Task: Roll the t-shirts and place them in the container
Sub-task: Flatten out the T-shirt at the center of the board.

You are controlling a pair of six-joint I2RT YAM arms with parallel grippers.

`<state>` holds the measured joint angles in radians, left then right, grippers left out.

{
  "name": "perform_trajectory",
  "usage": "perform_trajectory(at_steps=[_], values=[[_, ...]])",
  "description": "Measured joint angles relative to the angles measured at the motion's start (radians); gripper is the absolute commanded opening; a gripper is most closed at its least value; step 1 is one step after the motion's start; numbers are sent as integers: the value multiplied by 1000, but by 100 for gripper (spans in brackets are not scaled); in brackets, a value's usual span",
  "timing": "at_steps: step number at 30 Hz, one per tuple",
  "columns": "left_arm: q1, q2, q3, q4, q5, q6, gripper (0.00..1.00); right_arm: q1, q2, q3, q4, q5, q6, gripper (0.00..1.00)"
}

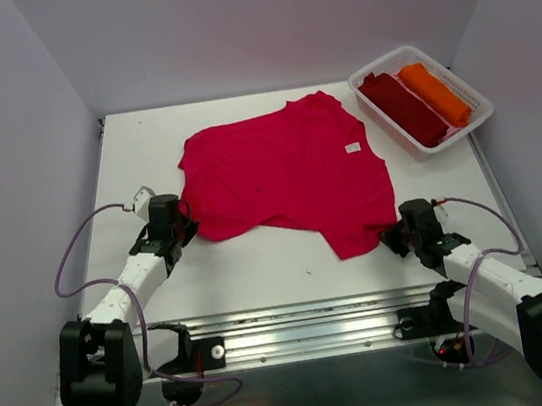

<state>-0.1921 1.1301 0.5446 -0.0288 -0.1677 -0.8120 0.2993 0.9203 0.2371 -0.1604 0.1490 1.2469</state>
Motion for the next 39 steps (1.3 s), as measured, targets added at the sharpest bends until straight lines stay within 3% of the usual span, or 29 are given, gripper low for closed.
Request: perform_trajectory(at_steps=[9, 18, 25, 39], values=[[0, -1, 0, -9, -7, 1, 0, 0, -96, 22, -127, 35, -63, 1], [0, -27, 82, -82, 11, 14, 0, 0, -192, 260, -285, 85, -174, 1], [0, -73, 401, -190, 37, 94, 0, 0, -143, 683, -267, 188, -380, 1], [0, -212, 945, -226, 66, 283, 0, 0, -19, 1197, -53, 153, -681, 1]])
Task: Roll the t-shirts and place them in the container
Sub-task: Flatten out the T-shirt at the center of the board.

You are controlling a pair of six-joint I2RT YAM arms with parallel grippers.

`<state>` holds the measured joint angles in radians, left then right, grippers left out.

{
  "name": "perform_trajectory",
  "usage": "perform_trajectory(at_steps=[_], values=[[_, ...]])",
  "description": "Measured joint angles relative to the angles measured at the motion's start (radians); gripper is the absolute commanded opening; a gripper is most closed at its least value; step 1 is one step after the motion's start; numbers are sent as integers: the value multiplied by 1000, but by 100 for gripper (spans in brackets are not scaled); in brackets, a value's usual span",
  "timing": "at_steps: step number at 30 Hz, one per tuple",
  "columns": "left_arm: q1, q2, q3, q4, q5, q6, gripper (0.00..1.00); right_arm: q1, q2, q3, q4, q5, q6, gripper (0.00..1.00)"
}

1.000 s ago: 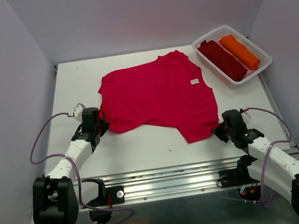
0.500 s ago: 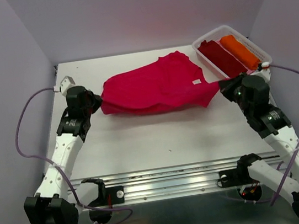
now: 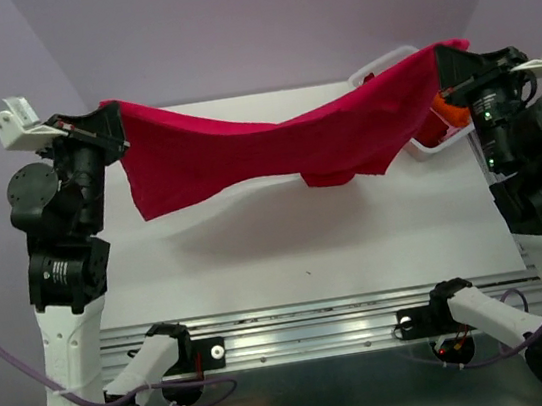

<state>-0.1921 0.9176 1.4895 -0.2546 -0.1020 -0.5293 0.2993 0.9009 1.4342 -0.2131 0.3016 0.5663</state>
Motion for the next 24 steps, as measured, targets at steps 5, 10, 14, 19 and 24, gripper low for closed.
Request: perform_trajectory(at_steps=[5, 10, 14, 19, 24], values=[[0, -45, 115, -35, -3, 47, 0, 0, -27, 121, 21, -42, -47, 1], [0, -89, 187, -77, -3, 68, 0, 0, -76, 196, 36, -70, -73, 1], [0, -121, 219, -90, 9, 69, 0, 0, -113, 248, 64, -79, -84, 1], [0, -137, 186, -100, 27, 70, 0, 0, -124, 263, 103, -82, -92, 1], [0, -156, 13, -97, 31, 60, 0, 0, -97, 192, 116, -81, -92, 1]])
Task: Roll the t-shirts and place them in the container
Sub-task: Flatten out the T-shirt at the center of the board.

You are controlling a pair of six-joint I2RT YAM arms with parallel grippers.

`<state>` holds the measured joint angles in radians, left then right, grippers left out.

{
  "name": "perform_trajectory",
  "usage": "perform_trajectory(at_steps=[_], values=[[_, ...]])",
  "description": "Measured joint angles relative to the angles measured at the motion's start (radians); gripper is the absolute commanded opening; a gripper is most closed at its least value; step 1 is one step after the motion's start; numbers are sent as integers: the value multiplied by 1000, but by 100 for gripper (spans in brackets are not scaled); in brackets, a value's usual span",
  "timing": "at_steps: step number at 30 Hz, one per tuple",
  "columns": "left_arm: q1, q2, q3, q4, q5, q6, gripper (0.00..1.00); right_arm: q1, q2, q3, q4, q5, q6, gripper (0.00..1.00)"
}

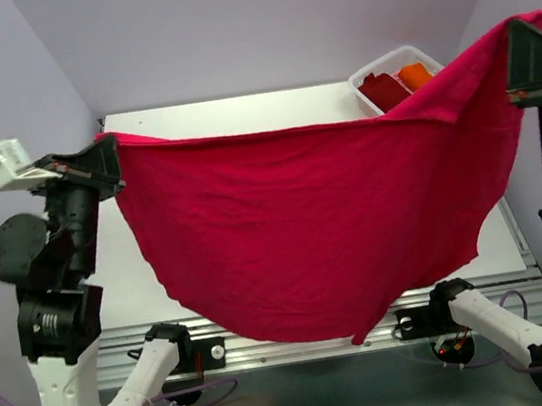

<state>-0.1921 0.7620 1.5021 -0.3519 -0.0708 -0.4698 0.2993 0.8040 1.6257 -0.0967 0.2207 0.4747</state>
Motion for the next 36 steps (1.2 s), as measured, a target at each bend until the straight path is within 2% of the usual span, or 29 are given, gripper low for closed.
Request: perform_trajectory(at_steps=[8, 14, 18, 21, 29, 36], values=[[0, 77, -259, 3, -40, 1, 0, 0, 229, -141, 36, -5, 0, 1], [6, 208, -363, 47, -87, 17, 0, 0, 508, -245, 76, -30, -1, 1], [54, 331, -407, 89, -91, 17, 0, 0, 666, -262, 100, -53, -1, 1], [131, 425, -436, 124, -72, 6, 0, 0, 770, -261, 134, -71, 0, 1], [309, 618, -446, 175, -3, -37, 0, -14, 1060, -114, 202, -134, 28, 1], [357, 734, -344, 166, 16, -38, 0, -39, 1265, 80, 227, -195, 71, 1]])
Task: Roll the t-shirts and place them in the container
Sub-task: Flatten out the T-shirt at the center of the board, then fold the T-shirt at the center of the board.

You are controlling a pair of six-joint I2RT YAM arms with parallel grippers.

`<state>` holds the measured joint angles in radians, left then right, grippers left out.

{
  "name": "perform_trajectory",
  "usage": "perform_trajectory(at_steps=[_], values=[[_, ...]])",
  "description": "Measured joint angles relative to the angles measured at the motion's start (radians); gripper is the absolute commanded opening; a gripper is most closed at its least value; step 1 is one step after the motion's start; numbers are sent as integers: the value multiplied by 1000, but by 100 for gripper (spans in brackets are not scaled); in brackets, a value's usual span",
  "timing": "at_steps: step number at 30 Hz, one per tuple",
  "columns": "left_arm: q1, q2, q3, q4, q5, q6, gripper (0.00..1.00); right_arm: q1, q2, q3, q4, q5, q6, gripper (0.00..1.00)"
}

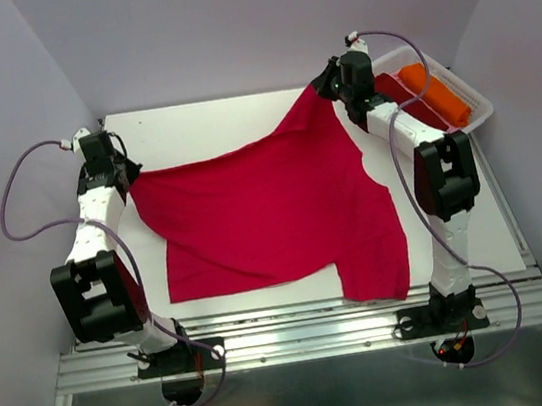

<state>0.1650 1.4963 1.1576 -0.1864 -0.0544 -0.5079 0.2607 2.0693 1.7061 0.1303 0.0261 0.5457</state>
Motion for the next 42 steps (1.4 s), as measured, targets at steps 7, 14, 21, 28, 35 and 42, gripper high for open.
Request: perform_trajectory(at_steps=[7, 14, 21, 28, 35, 42], values=[[24, 117, 155, -5, 23, 4, 0, -19, 135, 170, 16, -53, 57, 1], [27, 182, 188, 10, 71, 4, 0, -31, 157, 179, 39, -69, 88, 1], [27, 258, 238, 63, 112, 1, 0, -54, 141, 145, 65, -72, 92, 1], [27, 335, 295, 93, 114, 8, 0, -90, 130, 143, 69, -76, 95, 1], [34, 417, 388, 100, 134, 30, 0, -96, 130, 143, 80, -93, 93, 1], [39, 460, 415, 106, 160, 39, 0, -96, 101, 89, 87, -115, 92, 1]])
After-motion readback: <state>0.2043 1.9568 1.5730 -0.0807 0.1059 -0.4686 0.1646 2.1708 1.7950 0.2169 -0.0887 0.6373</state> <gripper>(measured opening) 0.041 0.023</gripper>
